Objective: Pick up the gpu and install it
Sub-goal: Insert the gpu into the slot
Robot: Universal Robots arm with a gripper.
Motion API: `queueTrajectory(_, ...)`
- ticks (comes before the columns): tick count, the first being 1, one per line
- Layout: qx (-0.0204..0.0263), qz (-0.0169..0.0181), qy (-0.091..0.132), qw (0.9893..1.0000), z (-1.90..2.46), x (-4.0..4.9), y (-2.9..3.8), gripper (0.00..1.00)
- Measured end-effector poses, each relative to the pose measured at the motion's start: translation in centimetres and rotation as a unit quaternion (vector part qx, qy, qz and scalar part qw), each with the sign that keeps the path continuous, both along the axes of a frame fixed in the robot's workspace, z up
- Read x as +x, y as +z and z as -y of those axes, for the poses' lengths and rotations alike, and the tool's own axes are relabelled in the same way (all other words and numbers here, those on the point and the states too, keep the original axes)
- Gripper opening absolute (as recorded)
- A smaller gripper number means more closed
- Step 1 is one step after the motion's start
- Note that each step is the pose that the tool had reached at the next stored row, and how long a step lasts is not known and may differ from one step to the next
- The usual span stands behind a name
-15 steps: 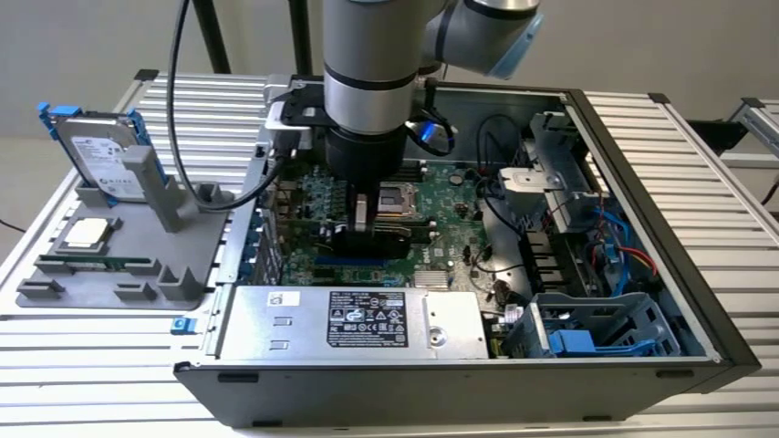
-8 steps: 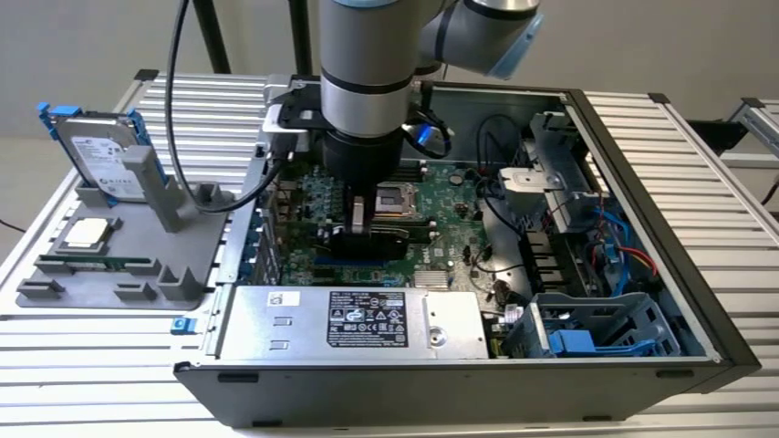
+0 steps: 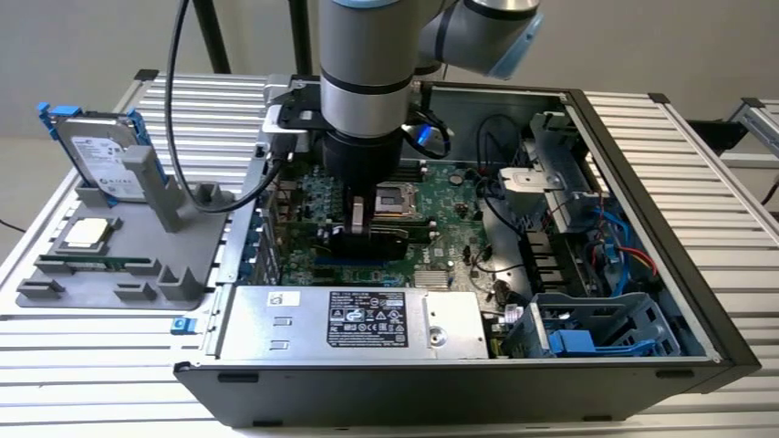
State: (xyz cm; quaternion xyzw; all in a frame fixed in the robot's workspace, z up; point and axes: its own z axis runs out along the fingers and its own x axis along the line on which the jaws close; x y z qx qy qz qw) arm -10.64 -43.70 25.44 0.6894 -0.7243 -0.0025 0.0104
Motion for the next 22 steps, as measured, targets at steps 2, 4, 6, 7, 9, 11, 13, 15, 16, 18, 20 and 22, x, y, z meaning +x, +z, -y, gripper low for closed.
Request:
queueTrajectory(2,-0.0002,-0.0001,0.000,1.0000,-0.06,0.00,0.01,0.00)
queueTrajectory(4,-0.0002,-0.0001,0.000,1.0000,-0.14,0.00,0.02,0.00)
queueTrajectory(6,-0.0002,-0.0001,0.000,1.0000,-0.15,0.00,-0.02,0.00)
queueTrajectory(7,-0.0001,-0.0001,0.000,1.0000,-0.16,0.00,-0.07,0.00)
queueTrajectory(9,-0.0002,-0.0001,0.000,1.0000,-0.16,-0.01,-0.26,0.00)
queueTrajectory(11,-0.0006,-0.0003,0.000,1.0000,-0.16,-0.01,-0.42,0.00)
queueTrajectory(13,-0.0007,-0.0004,0.000,1.0000,-0.15,-0.02,-0.54,0.00)
queueTrajectory(15,-0.0001,-0.0001,0.000,1.0000,-0.17,-0.02,-0.60,0.00)
queueTrajectory(16,0.0001,0.0000,0.000,1.0000,-0.17,-0.02,-0.63,0.00)
queueTrajectory(18,0.0000,0.0000,0.000,1.0000,-0.17,-0.02,-0.63,0.00)
queueTrajectory(20,-0.0001,0.0000,0.000,1.0000,-0.17,-0.01,-0.62,0.00)
queueTrajectory(22,-0.0002,-0.0001,0.000,1.0000,-0.17,-0.01,-0.62,0.00)
